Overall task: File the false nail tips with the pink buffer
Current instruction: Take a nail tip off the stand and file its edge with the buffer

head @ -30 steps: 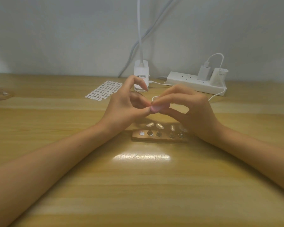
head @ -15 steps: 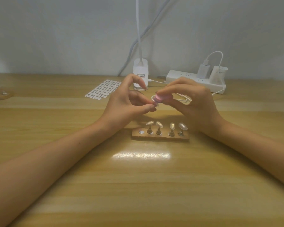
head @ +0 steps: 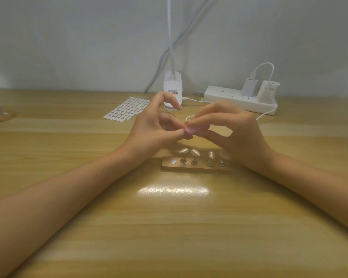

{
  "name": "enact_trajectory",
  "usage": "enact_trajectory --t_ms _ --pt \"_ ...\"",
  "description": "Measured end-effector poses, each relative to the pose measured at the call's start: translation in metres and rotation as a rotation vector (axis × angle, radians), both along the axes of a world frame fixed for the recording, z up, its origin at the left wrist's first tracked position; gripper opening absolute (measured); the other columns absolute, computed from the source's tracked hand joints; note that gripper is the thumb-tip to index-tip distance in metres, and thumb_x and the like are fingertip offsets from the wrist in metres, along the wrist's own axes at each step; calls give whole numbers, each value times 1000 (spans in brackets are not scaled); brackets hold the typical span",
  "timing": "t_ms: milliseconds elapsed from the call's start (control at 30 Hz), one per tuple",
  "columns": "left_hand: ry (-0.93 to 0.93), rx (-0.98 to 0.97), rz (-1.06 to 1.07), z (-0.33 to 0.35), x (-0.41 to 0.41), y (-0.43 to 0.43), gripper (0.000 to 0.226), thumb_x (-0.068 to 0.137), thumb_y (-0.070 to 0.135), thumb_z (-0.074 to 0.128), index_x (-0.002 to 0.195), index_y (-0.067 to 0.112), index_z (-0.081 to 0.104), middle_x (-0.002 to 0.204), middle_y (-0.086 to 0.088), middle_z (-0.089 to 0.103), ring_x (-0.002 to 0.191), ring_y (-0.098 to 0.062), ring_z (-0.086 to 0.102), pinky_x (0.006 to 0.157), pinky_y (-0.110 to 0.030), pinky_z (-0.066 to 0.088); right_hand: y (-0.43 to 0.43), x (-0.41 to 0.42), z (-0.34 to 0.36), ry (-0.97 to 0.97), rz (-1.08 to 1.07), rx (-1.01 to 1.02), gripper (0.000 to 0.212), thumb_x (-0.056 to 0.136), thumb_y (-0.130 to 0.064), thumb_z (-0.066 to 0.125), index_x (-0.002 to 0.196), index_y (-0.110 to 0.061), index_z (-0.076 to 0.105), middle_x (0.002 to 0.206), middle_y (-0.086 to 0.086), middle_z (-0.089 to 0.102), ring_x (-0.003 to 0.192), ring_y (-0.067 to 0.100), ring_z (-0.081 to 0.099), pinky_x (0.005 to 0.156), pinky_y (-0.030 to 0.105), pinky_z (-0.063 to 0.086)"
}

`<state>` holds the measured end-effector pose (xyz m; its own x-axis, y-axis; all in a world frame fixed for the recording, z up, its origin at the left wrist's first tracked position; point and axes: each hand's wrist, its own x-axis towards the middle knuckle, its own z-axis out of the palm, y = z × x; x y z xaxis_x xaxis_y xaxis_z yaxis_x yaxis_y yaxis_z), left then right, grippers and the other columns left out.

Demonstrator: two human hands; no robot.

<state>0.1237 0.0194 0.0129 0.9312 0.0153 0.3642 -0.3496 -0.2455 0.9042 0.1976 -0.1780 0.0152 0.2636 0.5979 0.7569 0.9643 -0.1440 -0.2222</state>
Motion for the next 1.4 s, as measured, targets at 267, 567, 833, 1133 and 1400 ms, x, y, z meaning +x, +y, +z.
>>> enact_trajectory --t_ms 267,567,833,1133,1400 --pt "38 -95 -48 0 0 0 47 82 10 82 110 17 45 88 -8 79 84 -21 77 58 -25 57 -1 2 0 4 -6 3 13 89 -10 76 100 -5 79 98 6 71 86 17 68 80 40 55" --pt "-4 -52 -7 0 4 3 45 83 4 80 118 14 53 88 -2 78 77 -18 75 73 -25 58 -9 6 -1 275 -116 106 11 92 -23 74 99 -16 77 94 1 75 92 16 65 74 24 43" --pt "-22 -40 85 0 1 1 47 81 9 84 116 20 54 89 -1 78 81 -17 77 53 -22 54 -7 3 -2 253 -81 70 13 92 -19 74 102 -13 77 96 -1 73 93 15 63 77 22 45" --pt "-93 61 93 1 2 -1 48 81 9 84 116 17 53 80 1 77 80 -17 75 61 -30 55 2 1 2 182 24 80 13 89 -11 75 99 -4 77 94 5 75 88 20 68 83 26 51" --pt "-123 128 104 2 0 -3 46 80 8 84 113 15 52 76 3 76 79 -10 74 64 -11 44 1 1 3 157 57 89 13 86 -5 77 99 -2 77 95 7 76 92 18 72 85 41 56"
